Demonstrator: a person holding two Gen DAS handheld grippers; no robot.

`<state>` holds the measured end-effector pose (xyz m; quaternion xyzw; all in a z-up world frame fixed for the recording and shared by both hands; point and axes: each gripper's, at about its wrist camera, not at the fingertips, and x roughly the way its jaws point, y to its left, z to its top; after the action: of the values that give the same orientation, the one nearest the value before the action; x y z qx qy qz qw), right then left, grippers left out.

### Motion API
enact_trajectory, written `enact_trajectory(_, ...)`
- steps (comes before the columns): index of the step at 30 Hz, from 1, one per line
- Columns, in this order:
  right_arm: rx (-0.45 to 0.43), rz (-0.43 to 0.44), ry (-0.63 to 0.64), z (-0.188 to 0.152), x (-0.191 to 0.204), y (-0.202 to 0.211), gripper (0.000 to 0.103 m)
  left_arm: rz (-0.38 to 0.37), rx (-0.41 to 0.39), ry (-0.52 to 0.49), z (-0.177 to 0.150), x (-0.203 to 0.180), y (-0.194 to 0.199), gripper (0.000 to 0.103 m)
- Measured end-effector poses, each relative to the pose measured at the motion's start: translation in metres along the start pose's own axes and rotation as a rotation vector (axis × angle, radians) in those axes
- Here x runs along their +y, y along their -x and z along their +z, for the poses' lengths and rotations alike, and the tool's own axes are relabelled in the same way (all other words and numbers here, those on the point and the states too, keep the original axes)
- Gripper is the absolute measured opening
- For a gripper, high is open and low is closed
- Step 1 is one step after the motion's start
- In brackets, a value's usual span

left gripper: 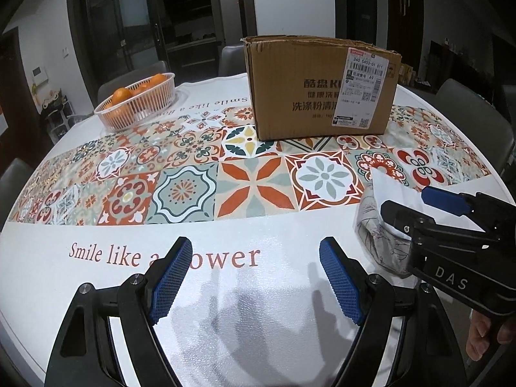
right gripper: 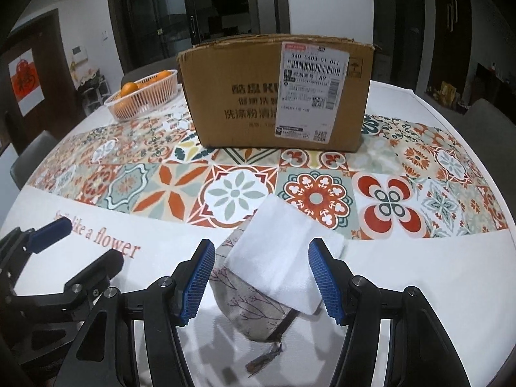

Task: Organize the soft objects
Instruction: 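Move both tools back toward the floral grey cloth and white towel, then grasp the white towel with the right tool while the left tool grasps the floral cloth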

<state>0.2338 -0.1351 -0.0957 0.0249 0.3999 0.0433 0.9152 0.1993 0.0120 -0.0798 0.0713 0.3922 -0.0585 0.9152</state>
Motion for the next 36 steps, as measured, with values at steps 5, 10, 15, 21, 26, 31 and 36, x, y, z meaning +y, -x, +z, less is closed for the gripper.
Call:
enact_trajectory(5, 0.022, 0.001, 0.003, -0.002, 0.0, -0.009, 0.062, 0.009, 0.007, -0.008, -0.001, -0.001, -0.004, 0.081)
enact_trajectory(10, 0.039, 0.005, 0.0, -0.005, -0.001, -0.017, 0.062, 0.01, 0.015, -0.01, -0.002, -0.001, -0.007, 0.081)
enact_trajectory(15, 0.048, 0.015, -0.002, -0.007, -0.001, -0.022, 0.062, 0.009, 0.022, -0.011, -0.002, -0.002, -0.01, 0.081)
enact_trajectory(21, 0.06, 0.025, -0.02, -0.012, -0.003, -0.027, 0.061, 0.009, 0.028, -0.016, -0.003, -0.004, -0.012, 0.081)
enact_trajectory(26, 0.059, 0.021, -0.027, -0.014, -0.005, -0.028, 0.051, 0.009, 0.031, -0.021, -0.003, -0.007, -0.012, 0.081)
enact_trajectory(31, 0.052, -0.008, -0.025, -0.016, -0.01, -0.027, 0.033, -0.002, 0.033, -0.033, -0.003, -0.013, -0.013, 0.081)
enact_trajectory(36, 0.058, 0.013, -0.075, -0.015, -0.024, -0.025, 0.014, -0.044, 0.028, -0.04, 0.0, -0.023, -0.014, 0.081)
